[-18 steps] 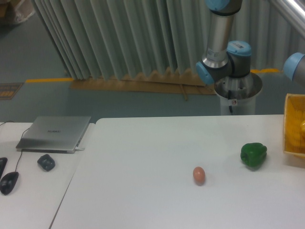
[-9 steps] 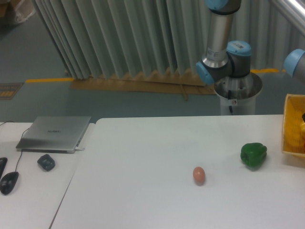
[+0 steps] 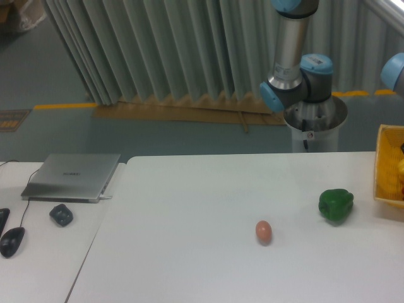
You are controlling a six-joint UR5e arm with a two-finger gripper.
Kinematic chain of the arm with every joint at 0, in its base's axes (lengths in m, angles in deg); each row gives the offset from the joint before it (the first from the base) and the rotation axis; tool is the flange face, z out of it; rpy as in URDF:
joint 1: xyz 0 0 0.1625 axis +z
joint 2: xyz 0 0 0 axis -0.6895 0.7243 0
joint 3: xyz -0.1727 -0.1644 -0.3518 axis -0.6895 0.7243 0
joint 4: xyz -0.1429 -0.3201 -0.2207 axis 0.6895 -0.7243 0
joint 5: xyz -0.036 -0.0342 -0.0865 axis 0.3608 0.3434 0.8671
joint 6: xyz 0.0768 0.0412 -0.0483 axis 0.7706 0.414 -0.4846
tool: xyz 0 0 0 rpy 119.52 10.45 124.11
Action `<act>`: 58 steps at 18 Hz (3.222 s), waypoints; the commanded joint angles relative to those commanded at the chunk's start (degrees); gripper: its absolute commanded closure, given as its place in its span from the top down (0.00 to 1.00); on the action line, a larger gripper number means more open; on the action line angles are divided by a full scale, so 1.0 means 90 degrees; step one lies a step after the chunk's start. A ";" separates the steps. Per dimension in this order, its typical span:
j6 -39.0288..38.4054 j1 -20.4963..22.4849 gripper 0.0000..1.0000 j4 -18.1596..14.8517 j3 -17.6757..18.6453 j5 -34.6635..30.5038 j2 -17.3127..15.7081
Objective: Place the red pepper on the table
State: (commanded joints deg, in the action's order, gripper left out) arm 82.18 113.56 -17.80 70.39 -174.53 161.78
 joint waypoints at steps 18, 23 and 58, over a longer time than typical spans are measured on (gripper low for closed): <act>-0.0020 0.0039 1.00 0.0596 0.0478 0.0010 0.0039; -0.0068 0.0019 1.00 0.0801 0.0508 -0.0010 0.0137; -0.0049 -0.0049 1.00 0.0850 0.0517 -0.0176 0.0166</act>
State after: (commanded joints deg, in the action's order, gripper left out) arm 81.74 113.12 -10.15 75.04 -176.11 163.28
